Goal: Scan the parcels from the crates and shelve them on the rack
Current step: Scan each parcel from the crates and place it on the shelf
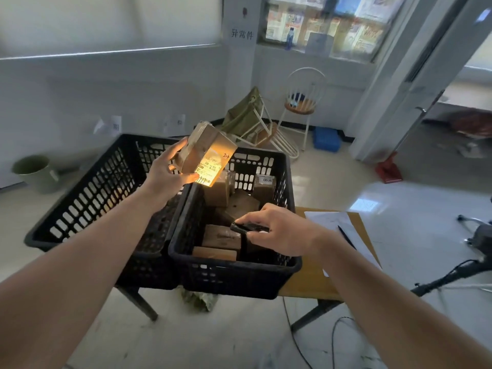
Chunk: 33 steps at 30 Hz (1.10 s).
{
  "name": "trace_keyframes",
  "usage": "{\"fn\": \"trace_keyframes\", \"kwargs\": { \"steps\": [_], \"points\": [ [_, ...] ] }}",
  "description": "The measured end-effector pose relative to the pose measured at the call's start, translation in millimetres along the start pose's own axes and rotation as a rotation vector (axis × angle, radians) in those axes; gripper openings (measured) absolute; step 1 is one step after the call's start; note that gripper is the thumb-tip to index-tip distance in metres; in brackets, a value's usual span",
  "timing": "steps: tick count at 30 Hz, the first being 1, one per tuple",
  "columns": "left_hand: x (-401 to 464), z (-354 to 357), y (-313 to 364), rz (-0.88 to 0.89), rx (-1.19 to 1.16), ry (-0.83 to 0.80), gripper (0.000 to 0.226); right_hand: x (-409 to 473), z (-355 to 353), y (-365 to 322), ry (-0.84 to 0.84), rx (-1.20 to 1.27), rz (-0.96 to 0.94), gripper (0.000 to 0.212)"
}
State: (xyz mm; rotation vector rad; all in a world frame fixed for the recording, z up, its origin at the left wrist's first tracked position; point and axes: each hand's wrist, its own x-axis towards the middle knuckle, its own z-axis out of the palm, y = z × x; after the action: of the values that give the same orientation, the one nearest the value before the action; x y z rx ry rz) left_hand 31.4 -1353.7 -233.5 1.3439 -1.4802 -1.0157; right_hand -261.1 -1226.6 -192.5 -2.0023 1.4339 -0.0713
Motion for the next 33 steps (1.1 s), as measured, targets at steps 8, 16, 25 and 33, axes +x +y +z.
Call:
{"fn": "trace_keyframes", "kwargs": {
  "steps": [8, 16, 25, 33],
  "points": [
    [6, -8, -2, -0.004, -0.036, 0.020, 0.099, 1, -3, -6, -0.019, 0.000, 0.002, 0.040],
    [8, -17, 4, -0.017, -0.048, 0.047, 0.098, 10, -13, -7, -0.029, -0.029, -0.006, 0.039],
    [13, -21, 6, -0.024, -0.057, 0.035, 0.096, 11, -13, -7, -0.074, -0.029, -0.003, 0.038],
    [6, -18, 10, -0.008, -0.073, 0.040, 0.099, 6, -10, -6, -0.077, -0.020, -0.003, 0.038]
  ]
}}
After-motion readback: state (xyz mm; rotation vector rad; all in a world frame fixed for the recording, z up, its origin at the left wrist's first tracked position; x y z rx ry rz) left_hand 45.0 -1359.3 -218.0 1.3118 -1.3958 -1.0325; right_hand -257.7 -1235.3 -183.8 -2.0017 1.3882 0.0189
